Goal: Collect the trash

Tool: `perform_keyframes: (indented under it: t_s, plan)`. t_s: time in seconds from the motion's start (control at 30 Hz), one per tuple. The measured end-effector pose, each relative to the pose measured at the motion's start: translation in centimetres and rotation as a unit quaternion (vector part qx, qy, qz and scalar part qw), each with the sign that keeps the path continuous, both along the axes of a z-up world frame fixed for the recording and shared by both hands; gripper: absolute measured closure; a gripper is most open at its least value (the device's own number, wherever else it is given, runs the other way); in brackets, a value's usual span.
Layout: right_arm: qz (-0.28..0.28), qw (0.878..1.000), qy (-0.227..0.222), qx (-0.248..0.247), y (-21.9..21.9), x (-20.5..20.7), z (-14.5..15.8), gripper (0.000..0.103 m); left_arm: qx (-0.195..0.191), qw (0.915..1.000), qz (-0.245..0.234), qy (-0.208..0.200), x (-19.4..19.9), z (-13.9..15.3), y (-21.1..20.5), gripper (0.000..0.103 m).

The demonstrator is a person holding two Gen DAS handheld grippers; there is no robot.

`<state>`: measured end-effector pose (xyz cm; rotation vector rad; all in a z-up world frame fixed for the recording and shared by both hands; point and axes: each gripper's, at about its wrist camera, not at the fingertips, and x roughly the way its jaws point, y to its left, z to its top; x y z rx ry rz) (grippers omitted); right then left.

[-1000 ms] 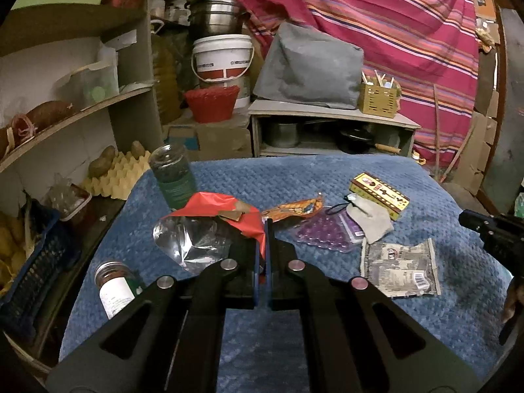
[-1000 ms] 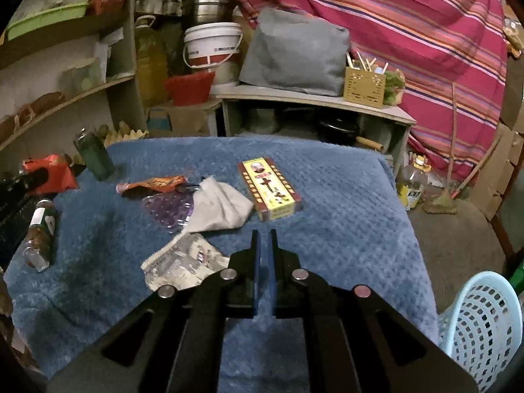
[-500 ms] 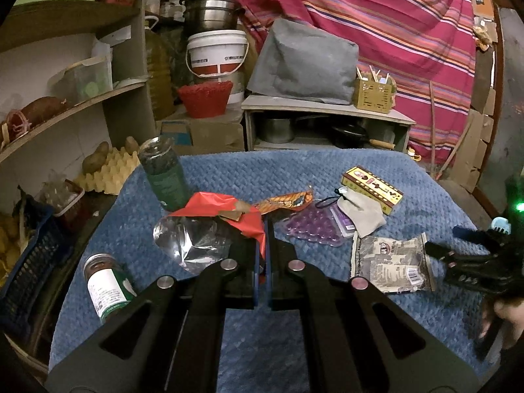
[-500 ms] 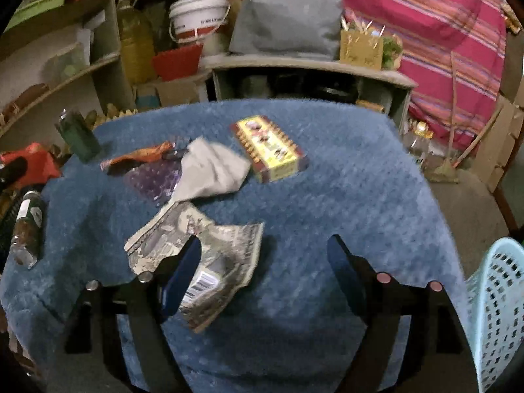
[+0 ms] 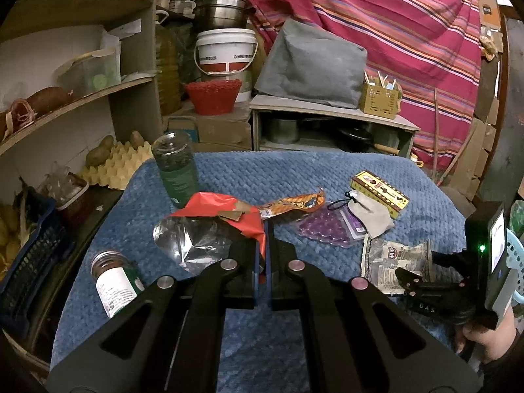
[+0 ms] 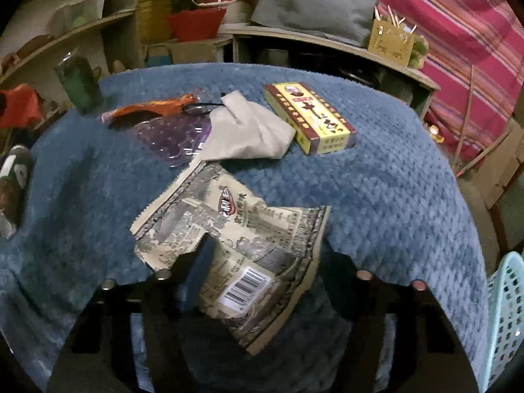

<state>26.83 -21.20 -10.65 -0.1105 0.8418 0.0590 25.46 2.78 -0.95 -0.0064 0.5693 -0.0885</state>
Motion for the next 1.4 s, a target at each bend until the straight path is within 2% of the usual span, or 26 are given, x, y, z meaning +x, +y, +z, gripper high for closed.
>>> perform_keyframes:
  t_s: [0.13,0.2,0.5,0.77,0.97,1.1,1.37,1.4]
  plan:
    - [-0.004,1.0,-0.002,-0.006,-0.1,-0.2,0.2,0.058,0.0,1.0,0.002,-0.001,-0.2,0.1,-0.1,0.102]
    - [-0.012,1.0,0.001,-0.016,-0.1,-0.2,0.1,0.074,0.001,1.0,0.001,-0.001,-0.1,0.0,0.0,0.102]
    - [-0.016,0.999,-0.009,0.039,-2.2,0.0,1.2,0.091,0.005,1.0,0.0,-0.002,-0.2,0.0,0.0,0.102]
    - [-0.003,0.995,-0.028,0.091,-3.5,-1.2,3.4,0.093,0.004,1.0,-0.001,-0.006,-0.3,0.1,-0.1,0.102]
    - [0.029,0.99,-0.033,0.135,-4.1,-2.1,4.1,0.092,0.005,1.0,-0.001,-0.006,-0.3,0.2,-0.3,0.102]
    - [0.046,0.988,-0.039,0.144,-3.9,-2.7,4.3,0.092,0.007,1.0,0.0,-0.006,-0.3,0.3,-0.3,0.102]
    - [0.042,0.987,-0.025,0.151,-4.2,-2.8,3.6,0.09,0.009,0.9999,-0.003,-0.008,-0.3,0.4,-0.1,0.102]
    - [0.042,0.987,-0.023,0.153,-4.2,-2.7,3.5,0.086,0.01,0.9999,-0.003,-0.008,-0.3,0.5,-0.1,0.102]
